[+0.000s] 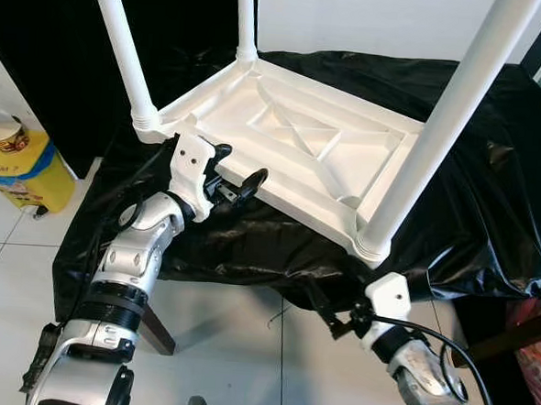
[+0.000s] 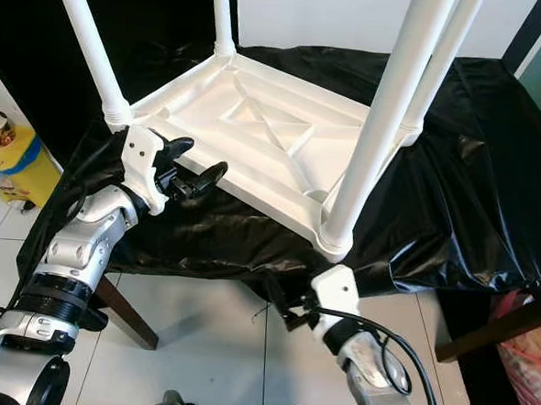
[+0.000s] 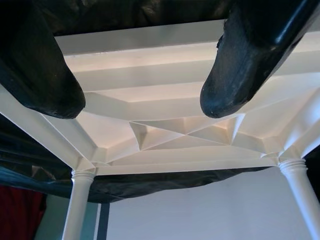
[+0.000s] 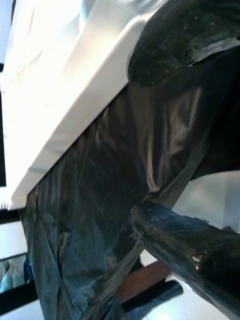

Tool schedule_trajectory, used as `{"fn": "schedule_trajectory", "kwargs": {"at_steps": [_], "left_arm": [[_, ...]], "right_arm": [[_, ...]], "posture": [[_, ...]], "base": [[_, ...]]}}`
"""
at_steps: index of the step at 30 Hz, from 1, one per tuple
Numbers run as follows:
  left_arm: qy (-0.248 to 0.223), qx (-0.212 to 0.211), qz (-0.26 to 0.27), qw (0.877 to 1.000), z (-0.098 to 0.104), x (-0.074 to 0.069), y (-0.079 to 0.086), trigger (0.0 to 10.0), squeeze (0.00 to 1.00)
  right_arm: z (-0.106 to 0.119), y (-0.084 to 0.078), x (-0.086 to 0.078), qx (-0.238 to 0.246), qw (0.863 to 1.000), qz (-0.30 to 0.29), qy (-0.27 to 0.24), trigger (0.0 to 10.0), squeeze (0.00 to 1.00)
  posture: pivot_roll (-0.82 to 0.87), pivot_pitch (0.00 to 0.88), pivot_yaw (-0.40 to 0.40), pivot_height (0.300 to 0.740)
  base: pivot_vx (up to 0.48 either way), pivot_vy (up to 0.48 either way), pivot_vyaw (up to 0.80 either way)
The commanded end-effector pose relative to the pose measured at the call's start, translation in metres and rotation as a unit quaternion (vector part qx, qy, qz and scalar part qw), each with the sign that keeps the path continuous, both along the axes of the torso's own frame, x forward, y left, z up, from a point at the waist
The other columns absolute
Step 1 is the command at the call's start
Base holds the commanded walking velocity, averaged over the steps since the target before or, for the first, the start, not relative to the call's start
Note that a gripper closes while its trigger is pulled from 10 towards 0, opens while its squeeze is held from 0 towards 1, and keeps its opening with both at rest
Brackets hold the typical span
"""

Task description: Building children table

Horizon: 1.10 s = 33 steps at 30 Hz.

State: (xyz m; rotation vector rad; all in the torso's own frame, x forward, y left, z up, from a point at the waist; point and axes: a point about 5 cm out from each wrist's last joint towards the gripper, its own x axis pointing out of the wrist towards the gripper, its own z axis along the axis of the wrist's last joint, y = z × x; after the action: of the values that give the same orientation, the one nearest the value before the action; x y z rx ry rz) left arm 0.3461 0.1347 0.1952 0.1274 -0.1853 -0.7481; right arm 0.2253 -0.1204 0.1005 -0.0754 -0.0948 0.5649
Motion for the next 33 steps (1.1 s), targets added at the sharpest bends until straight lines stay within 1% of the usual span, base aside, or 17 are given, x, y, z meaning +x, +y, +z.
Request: {"fn": "schedule_trajectory", "kwargs": {"at_steps": [1, 3, 4, 6, 7, 9, 10, 12, 13, 15, 18, 20, 23, 25, 27, 31, 33], "left_arm": [[-0.006, -0.001, -0.007, 1.000, 0.003, 0.000, 0.000, 10.0, 0.00], [-0.015, -0.001, -0.008, 1.000, 0.007, -0.001, 0.001, 10.0, 0.00], [-0.015, -0.001, -0.008, 1.000, 0.007, -0.001, 0.001, 10.0, 0.00], [-0.020, 0.001, -0.007, 1.000, 0.009, -0.001, 0.002, 10.0, 0.00], [-0.020, 0.001, -0.007, 1.000, 0.009, -0.001, 0.002, 10.0, 0.00], [-0.025, 0.004, -0.003, 1.000, 0.009, -0.001, 0.006, 10.0, 0.00], [-0.025, 0.004, -0.003, 1.000, 0.009, -0.001, 0.006, 10.0, 0.00], [-0.027, 0.003, 0.000, 1.000, 0.009, 0.001, 0.008, 10.0, 0.00], [-0.027, 0.003, 0.000, 1.000, 0.009, 0.001, 0.008, 10.0, 0.00], [-0.028, 0.001, 0.001, 1.000, 0.009, 0.001, 0.009, 10.0, 0.00], [-0.028, 0.001, 0.002, 1.000, 0.010, 0.001, 0.009, 10.0, 0.00], [-0.028, 0.005, 0.001, 1.000, 0.009, 0.001, 0.009, 10.0, 0.00], [-0.029, 0.006, 0.001, 1.000, 0.009, 0.001, 0.008, 10.0, 0.00], [-0.028, 0.012, 0.002, 1.000, 0.008, 0.001, 0.009, 10.0, 0.00], [-0.028, 0.020, 0.004, 0.999, 0.007, 0.002, 0.010, 10.0, 0.00], [-0.029, 0.018, 0.002, 0.999, 0.008, 0.003, 0.009, 10.0, 0.00], [-0.029, 0.018, 0.002, 0.999, 0.008, 0.003, 0.009, 10.0, 0.00]], "right_arm": [[-0.003, 0.002, 0.001, 0.001, 1.000, -0.001, 0.007, 10.0, 0.00], [0.002, 0.015, 0.014, 0.022, 1.000, -0.019, -0.008, 10.0, 0.00], [0.002, 0.015, 0.014, 0.022, 1.000, -0.019, -0.008, 10.0, 0.00], [0.008, 0.028, 0.022, 0.040, 0.998, -0.031, -0.023, 10.0, 0.00], [0.008, 0.028, 0.022, 0.040, 0.998, -0.031, -0.023, 10.0, 0.00], [0.016, 0.040, 0.035, 0.060, 0.996, -0.052, -0.037, 10.0, 0.00], [0.016, 0.040, 0.035, 0.060, 0.996, -0.052, -0.037, 10.0, 0.00], [0.022, 0.047, 0.046, 0.074, 0.994, -0.070, -0.047, 10.0, 0.00], [0.022, 0.047, 0.046, 0.074, 0.994, -0.070, -0.047, 10.0, 0.00], [0.030, 0.051, 0.058, 0.080, 0.990, -0.096, -0.062, 10.0, 0.00], [0.035, 0.052, 0.065, 0.081, 0.987, -0.116, -0.071, 10.0, 0.00], [0.040, 0.051, 0.074, 0.078, 0.981, -0.157, -0.082, 10.0, 0.00], [0.041, 0.049, 0.076, 0.082, 0.978, -0.173, -0.082, 10.0, 0.00], [0.042, 0.047, 0.079, 0.082, 0.972, -0.200, -0.090, 10.0, 0.00], [0.040, 0.040, 0.081, 0.074, 0.967, -0.225, -0.092, 10.0, 0.00], [0.037, 0.030, 0.086, 0.065, 0.959, -0.259, -0.094, 10.0, 0.00], [0.037, 0.030, 0.086, 0.065, 0.959, -0.259, -0.094, 10.0, 0.00]], "posture": [[0.00, 0.083, 0.027, 0.740], [0.02, 0.089, 0.026, 0.740], [0.02, 0.089, 0.026, 0.740], [0.03, 0.092, 0.025, 0.740], [0.03, 0.092, 0.025, 0.740], [0.04, 0.098, 0.024, 0.740], [0.04, 0.098, 0.024, 0.740], [0.04, 0.100, 0.023, 0.740], [0.04, 0.100, 0.023, 0.740], [0.04, 0.109, 0.025, 0.740], [0.04, 0.110, 0.024, 0.740], [0.04, 0.116, 0.024, 0.740], [0.04, 0.118, 0.026, 0.740], [0.04, 0.120, 0.028, 0.740], [0.04, 0.120, 0.036, 0.740], [0.04, 0.120, 0.039, 0.740], [0.04, 0.120, 0.039, 0.740]], "base": [[0.000, 0.000, 0.00], [0.000, 0.000, 0.00], [0.000, 0.000, 0.00], [0.000, 0.000, 0.00], [0.000, 0.000, 0.00], [0.000, 0.000, 0.00], [0.000, 0.000, 0.00], [0.000, 0.000, 0.00], [0.000, 0.000, 0.00], [0.000, 0.000, 0.00], [0.000, 0.000, 0.00], [0.000, 0.000, 0.00], [0.000, 0.000, 0.00], [0.000, 0.000, 0.00], [0.000, 0.000, 0.00], [0.000, 0.000, 0.00], [0.000, 0.000, 0.00]]}}
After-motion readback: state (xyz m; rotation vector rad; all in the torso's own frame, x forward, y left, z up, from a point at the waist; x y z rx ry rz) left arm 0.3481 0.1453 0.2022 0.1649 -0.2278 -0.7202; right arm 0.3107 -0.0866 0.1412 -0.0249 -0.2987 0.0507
